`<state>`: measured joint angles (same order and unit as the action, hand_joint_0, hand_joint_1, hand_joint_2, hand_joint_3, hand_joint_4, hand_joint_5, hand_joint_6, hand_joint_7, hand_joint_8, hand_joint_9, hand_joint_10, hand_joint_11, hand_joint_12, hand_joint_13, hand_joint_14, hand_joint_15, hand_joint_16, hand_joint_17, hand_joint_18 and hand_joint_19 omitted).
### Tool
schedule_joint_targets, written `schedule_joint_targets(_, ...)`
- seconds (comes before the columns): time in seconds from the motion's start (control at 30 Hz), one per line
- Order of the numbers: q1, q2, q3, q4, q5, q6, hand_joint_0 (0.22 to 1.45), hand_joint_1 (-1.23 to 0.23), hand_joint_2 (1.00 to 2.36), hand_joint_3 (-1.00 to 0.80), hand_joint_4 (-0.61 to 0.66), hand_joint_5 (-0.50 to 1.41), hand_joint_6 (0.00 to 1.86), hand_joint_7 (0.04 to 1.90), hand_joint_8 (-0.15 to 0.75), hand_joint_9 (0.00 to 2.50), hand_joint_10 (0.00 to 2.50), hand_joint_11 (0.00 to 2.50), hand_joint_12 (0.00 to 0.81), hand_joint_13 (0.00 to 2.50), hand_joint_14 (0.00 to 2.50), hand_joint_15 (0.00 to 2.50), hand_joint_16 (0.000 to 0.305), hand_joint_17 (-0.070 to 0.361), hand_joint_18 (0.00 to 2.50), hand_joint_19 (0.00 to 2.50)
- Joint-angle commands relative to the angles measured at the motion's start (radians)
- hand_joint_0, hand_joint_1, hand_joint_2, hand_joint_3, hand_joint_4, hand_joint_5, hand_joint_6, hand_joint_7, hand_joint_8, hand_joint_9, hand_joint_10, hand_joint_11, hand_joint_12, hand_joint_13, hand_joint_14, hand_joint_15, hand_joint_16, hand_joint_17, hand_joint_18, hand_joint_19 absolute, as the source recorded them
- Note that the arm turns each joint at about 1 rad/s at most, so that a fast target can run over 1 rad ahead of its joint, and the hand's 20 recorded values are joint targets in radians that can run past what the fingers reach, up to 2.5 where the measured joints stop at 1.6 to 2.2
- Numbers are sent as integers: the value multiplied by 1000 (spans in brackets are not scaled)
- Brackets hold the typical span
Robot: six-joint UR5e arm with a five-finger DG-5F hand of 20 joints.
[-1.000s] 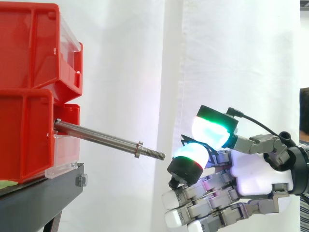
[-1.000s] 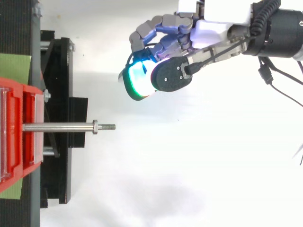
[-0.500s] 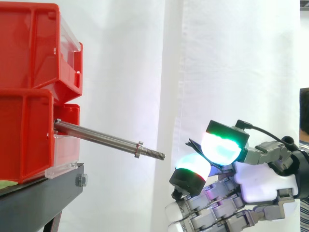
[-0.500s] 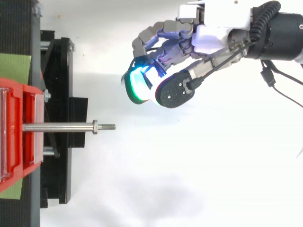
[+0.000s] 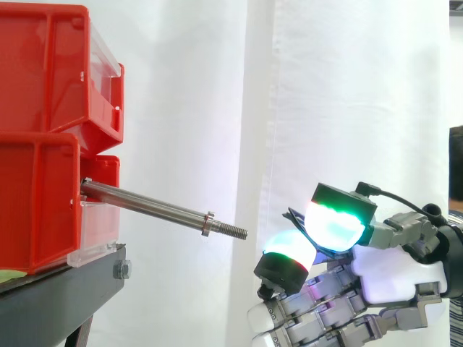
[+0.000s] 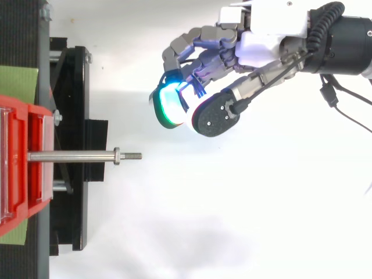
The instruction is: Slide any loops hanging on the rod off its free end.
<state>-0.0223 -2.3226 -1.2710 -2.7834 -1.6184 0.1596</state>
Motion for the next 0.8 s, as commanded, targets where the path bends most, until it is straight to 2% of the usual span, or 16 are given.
schedule_joint_targets(0.0, -1, 0, 1, 1, 0, 0, 751, -869, 1000, -500, 97, -215, 835, 1114, 226, 565, 6, 131, 263, 543, 0, 11, 35, 78, 562, 188)
schedule_joint_targets(0.2, 1, 0, 1, -1, 0, 5, 748, -878, 1000, -500, 94, -215, 835, 1110, 223, 572, 4, 141, 252, 568, 0, 29, 34, 77, 600, 213)
schedule_joint_targets(0.33, 1, 0, 1, -1, 0, 11, 695, -840, 1000, -500, 99, -212, 835, 1108, 226, 583, 4, 143, 244, 566, 0, 40, 33, 74, 591, 229)
schedule_joint_targets(0.4, 1, 0, 1, -1, 0, 11, 628, -763, 1000, -500, 100, -205, 831, 1111, 231, 597, 5, 143, 238, 552, 0, 49, 31, 69, 556, 248)
schedule_joint_targets(0.57, 1, 0, 1, -1, 0, 9, 572, -629, 1000, -500, 109, -182, 805, 1127, 236, 614, 3, 121, 233, 530, 1, 39, 29, 66, 504, 259)
schedule_joint_targets(0.77, 1, -1, 1, -1, 3, 9, 602, -561, 1000, -500, 86, -164, 782, 1186, 235, 638, 4, 121, 222, 525, 0, 31, 27, 62, 476, 273)
